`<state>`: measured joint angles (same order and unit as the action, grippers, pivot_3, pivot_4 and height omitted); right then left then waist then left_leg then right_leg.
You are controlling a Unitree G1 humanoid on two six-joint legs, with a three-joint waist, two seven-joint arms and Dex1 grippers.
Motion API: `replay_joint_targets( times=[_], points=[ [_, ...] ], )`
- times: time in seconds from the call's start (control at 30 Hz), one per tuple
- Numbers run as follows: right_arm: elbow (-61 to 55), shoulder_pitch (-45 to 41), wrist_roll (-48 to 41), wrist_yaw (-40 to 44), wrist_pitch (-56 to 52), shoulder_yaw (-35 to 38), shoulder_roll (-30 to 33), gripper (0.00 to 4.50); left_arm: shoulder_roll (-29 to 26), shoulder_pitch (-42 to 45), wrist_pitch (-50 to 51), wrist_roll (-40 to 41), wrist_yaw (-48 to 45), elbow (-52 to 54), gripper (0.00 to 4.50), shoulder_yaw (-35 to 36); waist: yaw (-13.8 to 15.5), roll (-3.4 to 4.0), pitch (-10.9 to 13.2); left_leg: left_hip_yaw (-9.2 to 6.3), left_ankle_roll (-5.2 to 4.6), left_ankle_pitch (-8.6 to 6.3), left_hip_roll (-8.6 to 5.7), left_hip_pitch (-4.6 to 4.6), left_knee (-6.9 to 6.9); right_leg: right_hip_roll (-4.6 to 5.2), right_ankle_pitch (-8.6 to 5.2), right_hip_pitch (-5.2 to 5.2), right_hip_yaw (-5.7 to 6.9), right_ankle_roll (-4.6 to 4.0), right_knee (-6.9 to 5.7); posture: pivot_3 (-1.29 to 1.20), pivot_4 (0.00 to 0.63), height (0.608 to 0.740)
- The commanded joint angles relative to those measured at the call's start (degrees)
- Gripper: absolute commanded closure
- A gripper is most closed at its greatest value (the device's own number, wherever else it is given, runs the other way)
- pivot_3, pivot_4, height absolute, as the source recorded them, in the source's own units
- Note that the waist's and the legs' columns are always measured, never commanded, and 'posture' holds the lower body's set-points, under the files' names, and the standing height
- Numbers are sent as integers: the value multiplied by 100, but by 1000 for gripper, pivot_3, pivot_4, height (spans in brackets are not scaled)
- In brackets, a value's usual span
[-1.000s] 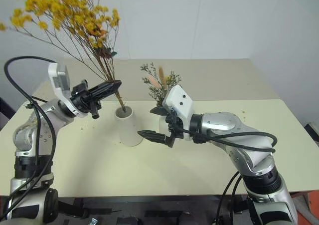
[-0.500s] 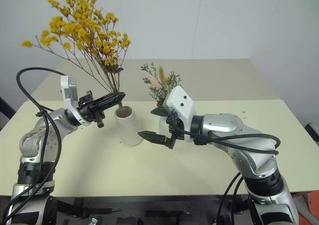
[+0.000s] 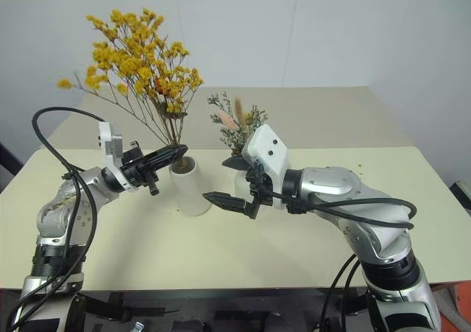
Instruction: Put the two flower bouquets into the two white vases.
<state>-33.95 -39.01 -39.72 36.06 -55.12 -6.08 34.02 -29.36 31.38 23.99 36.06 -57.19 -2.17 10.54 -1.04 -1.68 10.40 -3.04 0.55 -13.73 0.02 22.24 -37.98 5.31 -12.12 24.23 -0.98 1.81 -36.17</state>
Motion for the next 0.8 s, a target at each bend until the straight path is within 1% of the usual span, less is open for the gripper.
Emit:
replay_joint_targets(
  times=[0.03, 0.4, 0.53, 0.73, 0.8],
  points=[
    [-163, -31, -119, 4, 58, 178, -8, 0, -14, -26, -106, 7, -1, 92, 4478, 38, -2, 0, 0, 0, 0, 0, 0, 0, 0, 0, 0, 0, 0, 0, 0, 0, 150, 740],
    [-122, -60, -103, 34, 76, 147, -26, 0, -21, -231, 2, 34, 135, 301, 4478, 0, 0, 0, 0, 0, 0, 0, 1, 0, 0, -1, 0, 0, 0, 0, 0, 0, 150, 740],
    [-122, -54, -87, 31, 86, 134, -48, 0, -74, -285, 70, 73, 150, 372, 3491, 10, -3, 0, 0, 0, 0, 0, 1, 0, 0, 0, 0, 0, 0, 0, 1, 0, 150, 740],
    [-101, -61, -60, 20, 104, 119, -96, 0, -155, -381, 186, 176, 127, 542, 1710, 102, -2, 0, 0, 0, 0, 0, 1, -1, 0, -1, 0, 0, 0, 0, 0, 0, 150, 740],
    [-100, -51, -52, 10, 112, 122, -120, 0, -268, -430, 215, 223, -15, 611, 1122, 118, -8, 0, 0, 0, 0, 0, 1, -1, 0, -1, 0, 0, 0, 0, 0, 0, 150, 740]
  ],
)
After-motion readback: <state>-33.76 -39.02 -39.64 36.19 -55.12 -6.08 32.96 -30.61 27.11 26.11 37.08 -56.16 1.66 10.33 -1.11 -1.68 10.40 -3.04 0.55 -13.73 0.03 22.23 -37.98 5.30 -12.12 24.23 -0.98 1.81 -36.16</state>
